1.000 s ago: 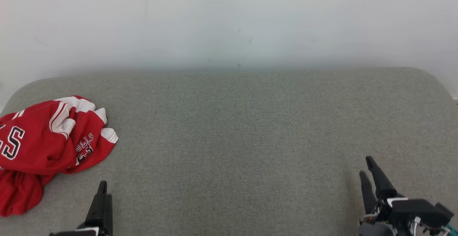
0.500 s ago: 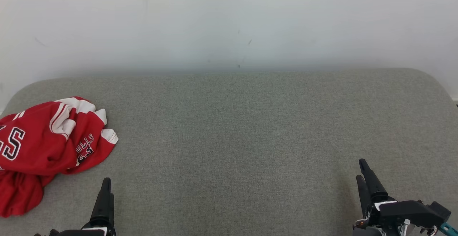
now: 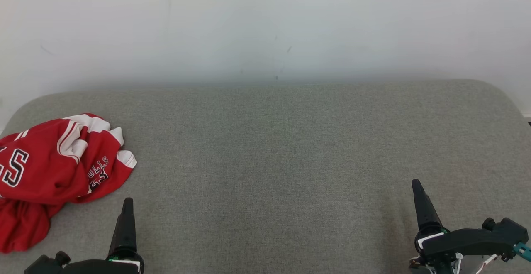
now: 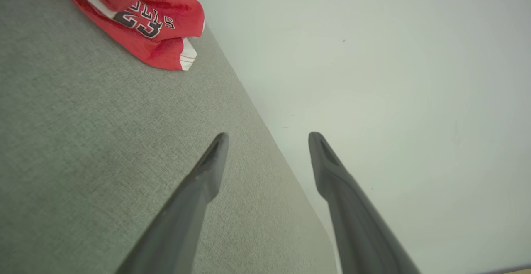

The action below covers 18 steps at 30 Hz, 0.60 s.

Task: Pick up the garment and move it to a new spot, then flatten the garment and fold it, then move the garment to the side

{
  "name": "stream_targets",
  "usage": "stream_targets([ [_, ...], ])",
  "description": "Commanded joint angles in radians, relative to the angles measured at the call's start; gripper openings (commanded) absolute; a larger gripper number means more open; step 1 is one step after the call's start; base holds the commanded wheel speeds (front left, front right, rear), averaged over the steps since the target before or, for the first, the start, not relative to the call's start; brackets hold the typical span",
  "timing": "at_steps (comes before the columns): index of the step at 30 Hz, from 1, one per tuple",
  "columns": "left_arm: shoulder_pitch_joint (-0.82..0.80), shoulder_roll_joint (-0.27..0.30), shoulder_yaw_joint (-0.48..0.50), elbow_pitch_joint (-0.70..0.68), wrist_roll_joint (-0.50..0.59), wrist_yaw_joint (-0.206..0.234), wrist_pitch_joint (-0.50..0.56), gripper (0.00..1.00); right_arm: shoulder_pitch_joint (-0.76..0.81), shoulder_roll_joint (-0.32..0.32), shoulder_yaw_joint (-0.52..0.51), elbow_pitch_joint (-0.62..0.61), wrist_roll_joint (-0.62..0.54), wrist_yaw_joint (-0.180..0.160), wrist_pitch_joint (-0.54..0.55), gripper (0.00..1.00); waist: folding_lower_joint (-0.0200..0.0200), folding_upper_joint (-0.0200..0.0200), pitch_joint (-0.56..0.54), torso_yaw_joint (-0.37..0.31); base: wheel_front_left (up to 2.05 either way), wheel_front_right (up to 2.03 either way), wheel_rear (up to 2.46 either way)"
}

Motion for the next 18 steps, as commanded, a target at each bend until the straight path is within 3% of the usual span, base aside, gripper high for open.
stream_targets([
  [1,-0.006,0.001,-0.005,-0.028,0.055,0.0,-0.013,1.0,-0.006,-0.003,0.009,-0.031,-0.058,0.0,-0.013,1.0,0.0,0.0,-0.001,0.0,0.0,0.0,0.0],
  [18,0.013,-0.002,-0.03,-0.128,0.431,0.017,-0.067,1.0,0.019,-0.003,0.066,-0.105,-0.345,-0.001,-0.08,1.0,0.0,0.0,-0.003,-0.007,0.0,0.0,0.0],
])
